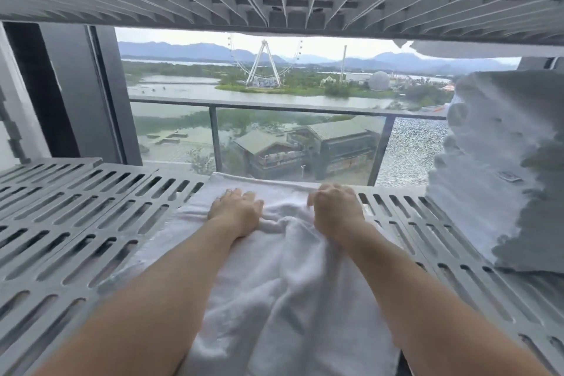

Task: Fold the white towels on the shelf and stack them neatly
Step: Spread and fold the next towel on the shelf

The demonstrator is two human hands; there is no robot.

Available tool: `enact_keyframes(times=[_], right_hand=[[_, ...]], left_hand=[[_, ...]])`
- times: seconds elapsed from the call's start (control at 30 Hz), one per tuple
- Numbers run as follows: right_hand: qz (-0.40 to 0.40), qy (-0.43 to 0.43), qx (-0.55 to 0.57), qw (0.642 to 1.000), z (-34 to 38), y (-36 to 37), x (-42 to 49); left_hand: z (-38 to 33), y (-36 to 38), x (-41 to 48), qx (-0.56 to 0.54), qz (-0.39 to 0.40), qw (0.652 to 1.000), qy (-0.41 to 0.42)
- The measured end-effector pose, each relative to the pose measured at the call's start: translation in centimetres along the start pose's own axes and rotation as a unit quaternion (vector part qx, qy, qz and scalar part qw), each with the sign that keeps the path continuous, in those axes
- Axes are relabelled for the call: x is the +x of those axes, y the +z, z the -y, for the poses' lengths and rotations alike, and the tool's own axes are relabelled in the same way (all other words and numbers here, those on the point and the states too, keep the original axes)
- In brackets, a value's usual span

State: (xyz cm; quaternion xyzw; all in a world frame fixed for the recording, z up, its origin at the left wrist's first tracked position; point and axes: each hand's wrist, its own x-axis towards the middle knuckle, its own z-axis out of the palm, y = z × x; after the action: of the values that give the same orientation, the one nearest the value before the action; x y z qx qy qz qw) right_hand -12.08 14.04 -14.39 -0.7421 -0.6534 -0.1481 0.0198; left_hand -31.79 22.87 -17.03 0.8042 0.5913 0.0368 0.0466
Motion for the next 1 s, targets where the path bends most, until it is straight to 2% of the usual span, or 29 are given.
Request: enact_keyframes(times=[0.1, 0.17, 0.3, 0.4, 0.5, 0.57, 0.63, 0.7, 0.77, 0.83, 0.9, 1.0], right_hand=[[0.113, 0.082, -0.012, 0.99, -0.4, -0.4, 0.0], [0.132, 0.125, 0.032, 0.983, -1.6, -0.8, 0.2], [-0.048, 0.193, 0.122, 0.972, -5.2, -0.8, -0.2], [-0.13, 0.22, 0.052, 0.965, -7.4, -0.1, -1.3], [-0.199, 0.145, 0.016, 0.969, -6.4, -0.4, -2.1], [-0.207, 0.065, 0.024, 0.976, -3.5, -1.0, -2.6], [-0.163, 0.055, 0.05, 0.984, -0.2, -1.3, -3.1], [-0.038, 0.118, 0.07, 0.99, 1.7, -1.1, -3.3], [0.135, 0.206, 0.082, 0.966, 1.8, -0.3, -3.5], [0.206, 0.243, 0.122, 0.94, 0.5, 0.9, -3.5], [0.201, 0.21, 0.16, 0.943, -1.1, 2.2, -3.1], [0.182, 0.157, 0.197, 0.95, -3.3, 3.7, -1.8]], left_hand=[[0.1, 0.2, 0.2, -0.007, -0.01, 1.0, -0.016], [0.1, 0.3, 0.2, -0.008, -0.008, 0.999, -0.035], [0.1, 0.3, 0.0, -0.025, 0.0, 0.998, -0.065], [-0.1, 0.7, -0.3, -0.025, -0.01, 0.996, -0.09], [0.0, 0.9, -0.6, -0.022, -0.026, 0.995, -0.099], [0.0, 1.0, -0.9, -0.02, -0.029, 0.995, -0.098], [0.0, 1.0, -1.1, -0.017, -0.043, 0.994, -0.098], [0.2, 0.8, -1.5, -0.013, -0.095, 0.991, -0.093], [-0.1, 0.3, -2.4, 0.032, -0.193, 0.98, -0.04], [-0.6, 0.1, -3.1, 0.037, -0.254, 0.965, 0.055], [-1.0, 0.0, -3.0, -0.011, -0.209, 0.972, 0.109], [-1.2, -0.6, -2.3, -0.037, -0.047, 0.994, 0.09]])
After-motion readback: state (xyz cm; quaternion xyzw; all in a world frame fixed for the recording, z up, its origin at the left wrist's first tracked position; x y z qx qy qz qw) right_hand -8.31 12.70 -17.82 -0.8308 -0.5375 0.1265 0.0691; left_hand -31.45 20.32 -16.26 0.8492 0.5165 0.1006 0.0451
